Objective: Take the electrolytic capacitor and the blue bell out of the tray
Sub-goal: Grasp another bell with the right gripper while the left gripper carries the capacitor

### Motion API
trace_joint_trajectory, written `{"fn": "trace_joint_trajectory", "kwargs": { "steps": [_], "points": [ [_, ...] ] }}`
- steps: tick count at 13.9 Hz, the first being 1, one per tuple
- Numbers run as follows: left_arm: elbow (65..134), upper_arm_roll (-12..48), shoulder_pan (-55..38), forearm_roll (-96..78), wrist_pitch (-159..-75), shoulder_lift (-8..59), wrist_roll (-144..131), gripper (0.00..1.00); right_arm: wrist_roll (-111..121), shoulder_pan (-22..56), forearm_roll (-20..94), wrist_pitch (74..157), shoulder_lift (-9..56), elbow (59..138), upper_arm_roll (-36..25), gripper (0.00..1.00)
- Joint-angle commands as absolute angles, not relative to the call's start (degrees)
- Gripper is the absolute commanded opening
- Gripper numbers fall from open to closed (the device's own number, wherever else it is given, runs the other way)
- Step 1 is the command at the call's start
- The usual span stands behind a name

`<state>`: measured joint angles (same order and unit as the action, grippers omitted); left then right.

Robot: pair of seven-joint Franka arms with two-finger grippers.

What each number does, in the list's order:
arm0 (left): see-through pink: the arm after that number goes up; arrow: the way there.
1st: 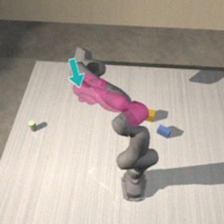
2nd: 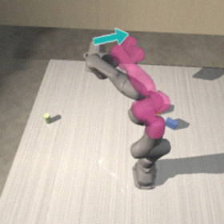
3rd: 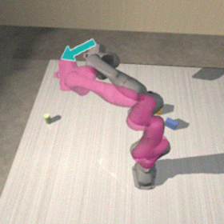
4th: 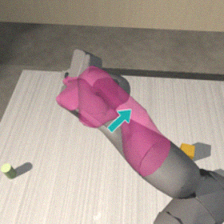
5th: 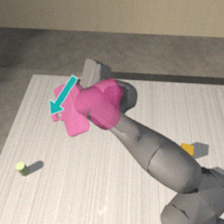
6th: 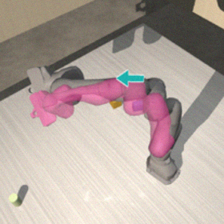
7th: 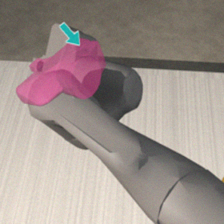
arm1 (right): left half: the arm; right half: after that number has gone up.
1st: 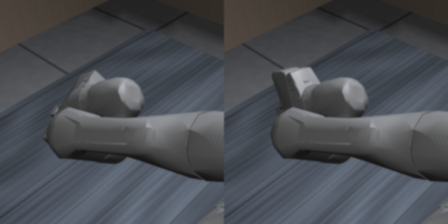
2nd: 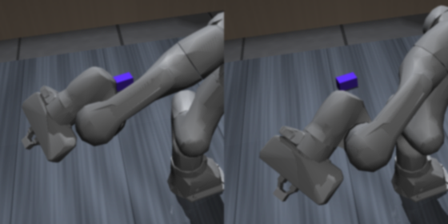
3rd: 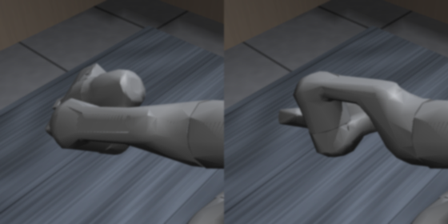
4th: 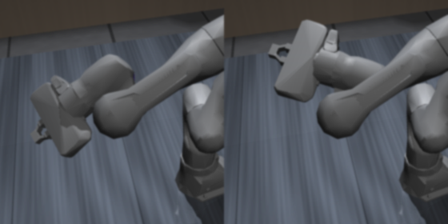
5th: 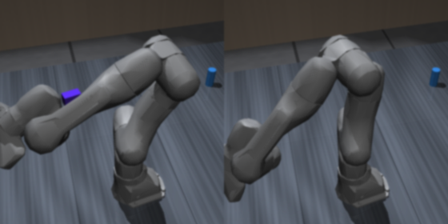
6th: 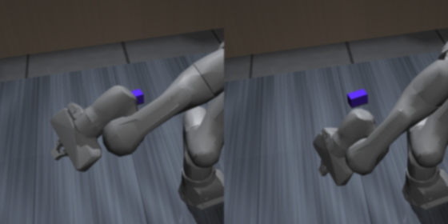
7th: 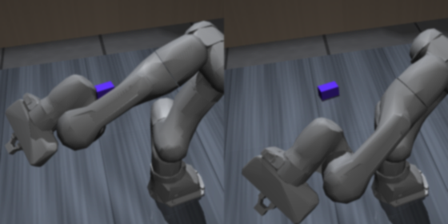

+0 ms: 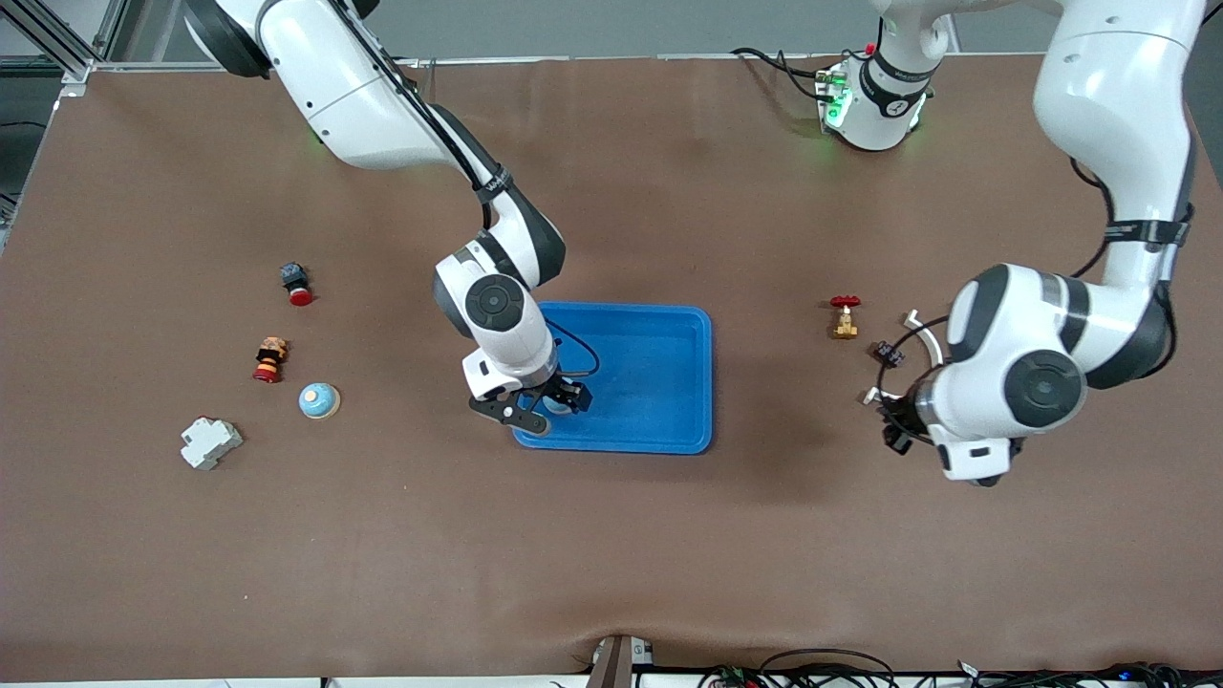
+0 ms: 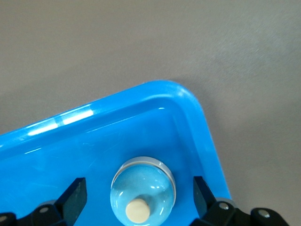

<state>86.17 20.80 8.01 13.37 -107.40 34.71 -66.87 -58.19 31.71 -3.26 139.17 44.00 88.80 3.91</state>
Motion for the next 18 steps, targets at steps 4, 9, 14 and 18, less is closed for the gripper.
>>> {"fn": "trace_joint_trajectory", "kwargs": {
  "steps": [4, 9, 14, 18],
  "points": [
    [94.31, 21.09, 15.28, 19.58, -117.59, 36.64, -59.43, 0.0, -63.02, 33.92, -8.6, 138.51, 48.6, 85.25, 2.99, 1.0],
    [94.57, 21.01, 17.58, 22.59, -123.05, 39.64, -54.76, 0.0, -63.02, 34.36, -10.37, 138.52, 49.83, 84.38, 2.99, 1.0],
    [96.5, 20.66, 17.23, 22.59, -123.13, 39.99, -54.76, 0.24, -63.71, 34.45, -9.76, 138.08, 49.83, 82.97, 3.16, 0.0],
    [95.72, 20.65, 17.05, 22.59, -123.13, 40.43, -55.11, 0.75, -70.58, 34.45, -6.43, 134.76, 49.13, 79.99, 4.83, 0.0]
  ]
}}
